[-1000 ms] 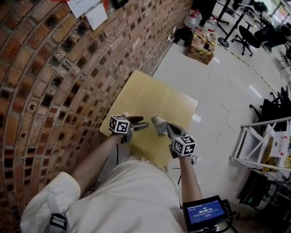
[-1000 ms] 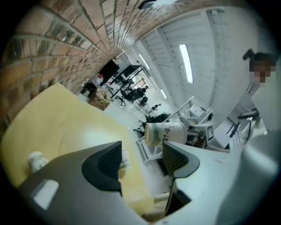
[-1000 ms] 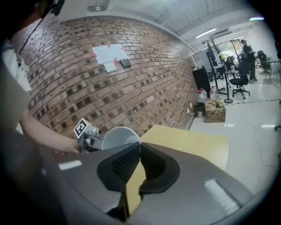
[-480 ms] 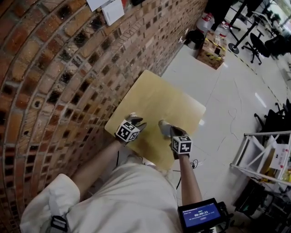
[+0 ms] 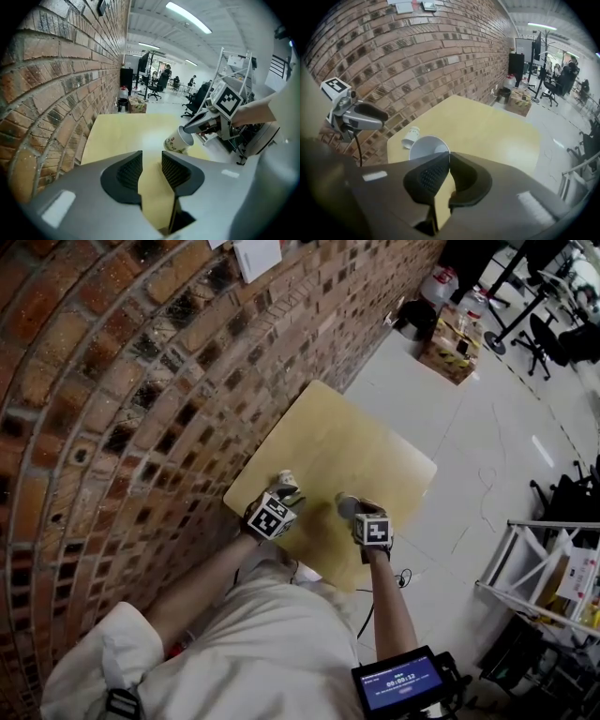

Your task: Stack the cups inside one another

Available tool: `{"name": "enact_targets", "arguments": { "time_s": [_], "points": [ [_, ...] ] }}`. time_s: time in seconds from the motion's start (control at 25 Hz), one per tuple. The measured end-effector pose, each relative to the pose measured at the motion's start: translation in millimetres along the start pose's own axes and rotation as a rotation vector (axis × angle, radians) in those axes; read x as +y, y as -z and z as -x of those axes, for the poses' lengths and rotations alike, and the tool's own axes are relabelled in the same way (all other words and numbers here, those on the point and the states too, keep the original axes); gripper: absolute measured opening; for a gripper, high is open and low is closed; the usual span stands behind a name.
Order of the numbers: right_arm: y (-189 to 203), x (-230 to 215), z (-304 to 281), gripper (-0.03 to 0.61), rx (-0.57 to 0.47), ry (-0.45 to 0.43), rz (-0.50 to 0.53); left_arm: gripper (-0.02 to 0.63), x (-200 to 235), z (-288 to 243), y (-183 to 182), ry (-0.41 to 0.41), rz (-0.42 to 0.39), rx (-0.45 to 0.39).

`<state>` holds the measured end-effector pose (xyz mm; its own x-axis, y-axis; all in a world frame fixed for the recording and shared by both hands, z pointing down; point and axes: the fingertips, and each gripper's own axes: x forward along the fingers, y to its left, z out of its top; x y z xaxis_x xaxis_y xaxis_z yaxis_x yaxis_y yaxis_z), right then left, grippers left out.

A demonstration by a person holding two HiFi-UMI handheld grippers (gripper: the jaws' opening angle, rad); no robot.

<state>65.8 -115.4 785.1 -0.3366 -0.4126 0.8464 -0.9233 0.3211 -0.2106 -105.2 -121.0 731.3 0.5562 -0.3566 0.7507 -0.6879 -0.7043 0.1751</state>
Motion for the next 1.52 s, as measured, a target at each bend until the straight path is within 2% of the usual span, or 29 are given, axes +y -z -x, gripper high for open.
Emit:
{"name": "enact_targets", "arguments": {
  "time_s": [0.16,0.4,0.68,0.88,1.2,1.36,1.44,1.52],
  "points": [
    [3,2,-14,0.009,0.033,0.000,-0.023,0.150,5,0,8,-0.007,-0.012,0.013],
    [22,-6,-30,0.009,0.125,0.044,-0.086,0.152,8,2,11,-0.001,-0.025,0.021],
    [28,-2,-44,0.009,0.153,0.043,-0.084,0.150,7,5,14,0.015,-0.063,0.028],
    [34,2,-53,0.009,0.192,0.051,-0.119,0.152,8,10,17,0.022,-0.079,0.028],
    [28,2,-64,0.011,0.192,0.059,-0.112,0.152,8,18,27,0.022,-0.073,0.030],
    [17,1,-64,0.013,0.138,0.079,-0.073,0.153,7,19,27,0.019,-0.070,0.022],
    [18,6,-58,0.108,0.132,0.071,-0.081,0.153,6,21,27,0.017,-0.068,0.016],
    [20,11,-51,0.148,0.120,0.064,-0.099,0.155,4,23,28,0.018,-0.065,0.010]
  ]
}}
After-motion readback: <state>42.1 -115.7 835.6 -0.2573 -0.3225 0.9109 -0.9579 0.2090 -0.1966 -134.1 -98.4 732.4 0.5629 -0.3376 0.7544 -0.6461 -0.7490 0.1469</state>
